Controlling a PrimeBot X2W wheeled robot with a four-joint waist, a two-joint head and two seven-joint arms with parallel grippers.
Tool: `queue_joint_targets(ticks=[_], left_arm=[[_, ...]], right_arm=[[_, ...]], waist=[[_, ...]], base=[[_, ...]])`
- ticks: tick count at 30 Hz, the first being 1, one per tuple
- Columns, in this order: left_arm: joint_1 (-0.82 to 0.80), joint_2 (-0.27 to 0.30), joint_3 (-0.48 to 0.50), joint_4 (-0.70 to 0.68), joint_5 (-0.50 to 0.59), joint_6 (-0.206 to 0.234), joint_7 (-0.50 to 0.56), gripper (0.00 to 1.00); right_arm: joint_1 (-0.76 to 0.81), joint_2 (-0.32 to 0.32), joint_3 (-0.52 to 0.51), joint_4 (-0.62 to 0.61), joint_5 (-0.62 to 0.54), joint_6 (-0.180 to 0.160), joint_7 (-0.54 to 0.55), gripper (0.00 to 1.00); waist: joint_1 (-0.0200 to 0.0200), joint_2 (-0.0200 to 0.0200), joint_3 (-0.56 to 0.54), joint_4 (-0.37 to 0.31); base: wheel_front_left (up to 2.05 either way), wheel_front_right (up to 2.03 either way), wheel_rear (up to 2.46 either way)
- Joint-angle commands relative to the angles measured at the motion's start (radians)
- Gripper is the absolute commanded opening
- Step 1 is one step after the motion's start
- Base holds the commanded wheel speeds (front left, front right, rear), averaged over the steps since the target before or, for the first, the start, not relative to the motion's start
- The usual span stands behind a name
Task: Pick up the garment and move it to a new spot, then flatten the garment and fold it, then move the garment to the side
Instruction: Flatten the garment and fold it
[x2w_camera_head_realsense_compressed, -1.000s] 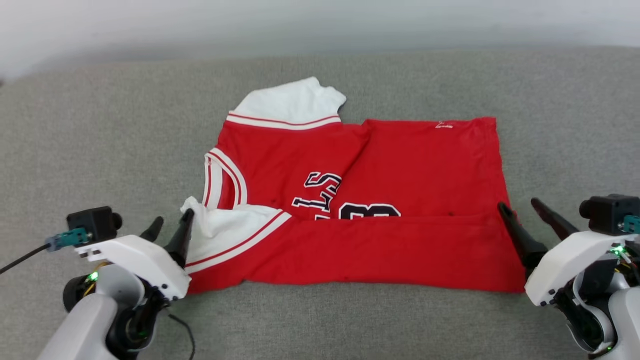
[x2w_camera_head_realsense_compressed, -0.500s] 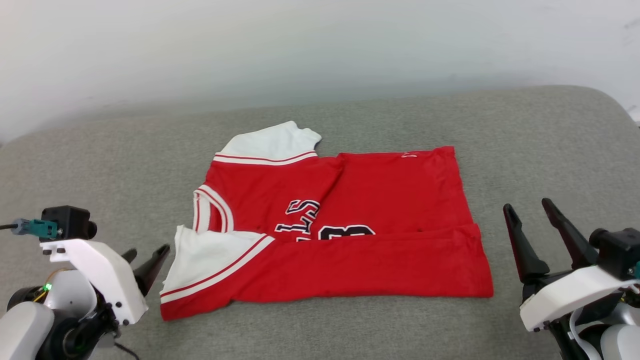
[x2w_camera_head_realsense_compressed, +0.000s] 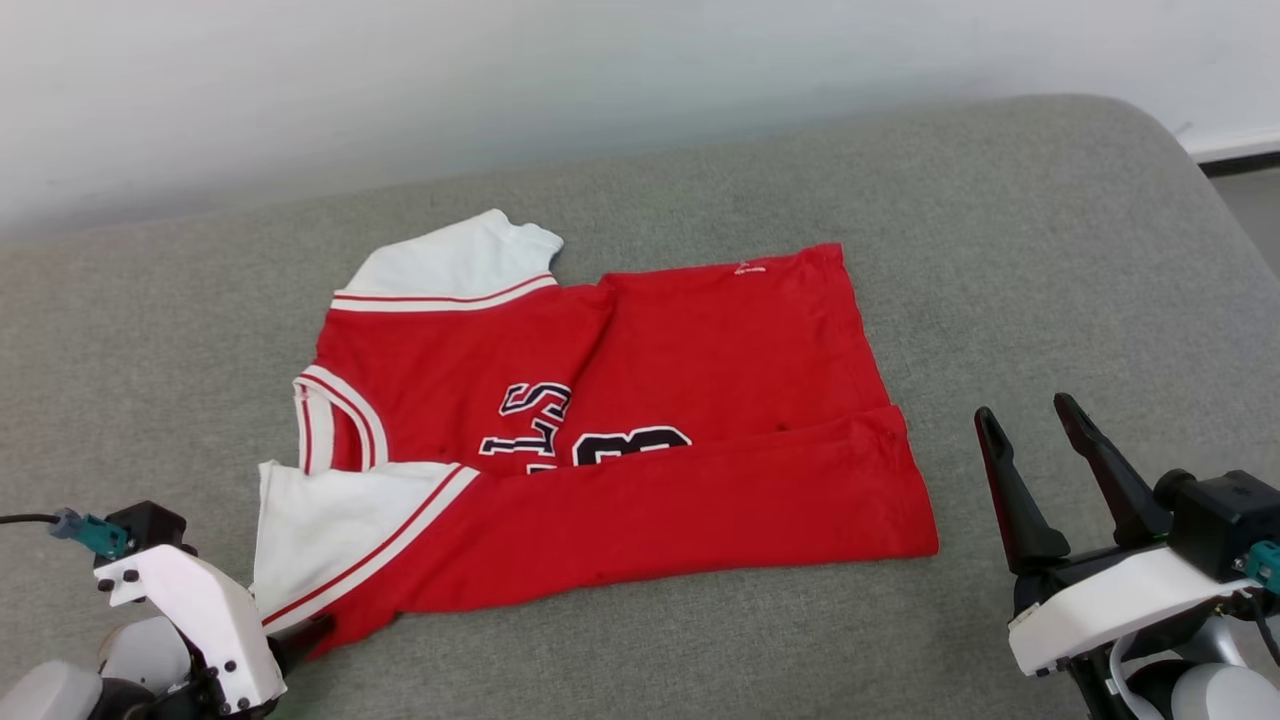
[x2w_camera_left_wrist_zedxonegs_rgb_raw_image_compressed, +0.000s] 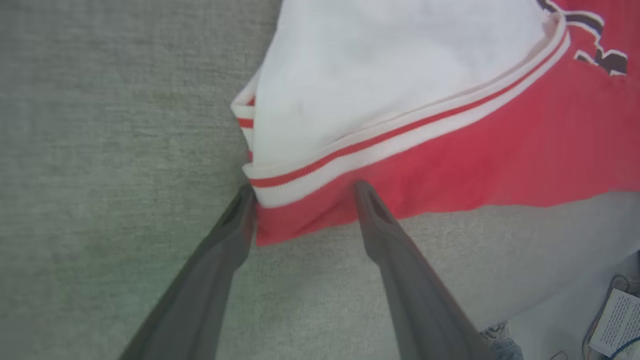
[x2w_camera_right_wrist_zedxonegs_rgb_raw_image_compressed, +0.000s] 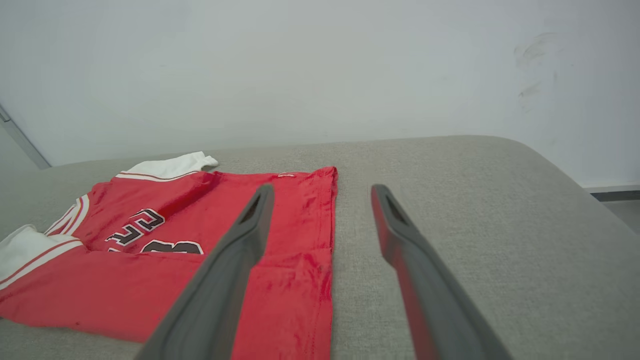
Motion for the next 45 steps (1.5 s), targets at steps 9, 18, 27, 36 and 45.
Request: queue_joint_targets(ticks=[9,18,27,36,45], left_arm=[[-0.037,-0.099,-0.071,0.115,-0.002,-0.08,0.007,0.0],[-0.085,-0.096,-0.028,0.092,0.014,-0.107,-0.073,0.0],[-0.122,-0.077,-0.018,-0.024,0.048,-0.106,-0.106,0.0],[-0.151,-0.075,-0.031,-0.108,0.071,-0.085,-0.094,0.0],[-0.143,-0.082,-0.038,-0.106,0.068,-0.095,-0.102,0.0]], right_arm=[[0.024,-0.003,-0.073,0.01,0.043,-0.001,0.05,1.0],[0.013,-0.058,-0.111,0.113,0.14,-0.001,0.304,1.0],[-0.083,-0.1,-0.064,0.254,0.203,-0.001,0.612,1.0],[-0.188,-0.104,0.004,0.372,0.224,-0.001,0.772,1.0],[-0.216,-0.109,0.044,0.418,0.264,-0.001,0.795,0.0]], waist=[[0.0001,-0.0001,0.014,0.01],[0.0001,-0.0001,0.003,0.065],[0.0001,-0.0001,0.036,0.133],[0.0001,-0.0001,0.086,0.16],[0.0001,-0.0001,0.097,0.159]], base=[[0.0,0.0,0.0],[0.0,0.0,0.0],[0.0,0.0,0.0],[0.0,0.0,0.0],[0.0,0.0,0.0]])
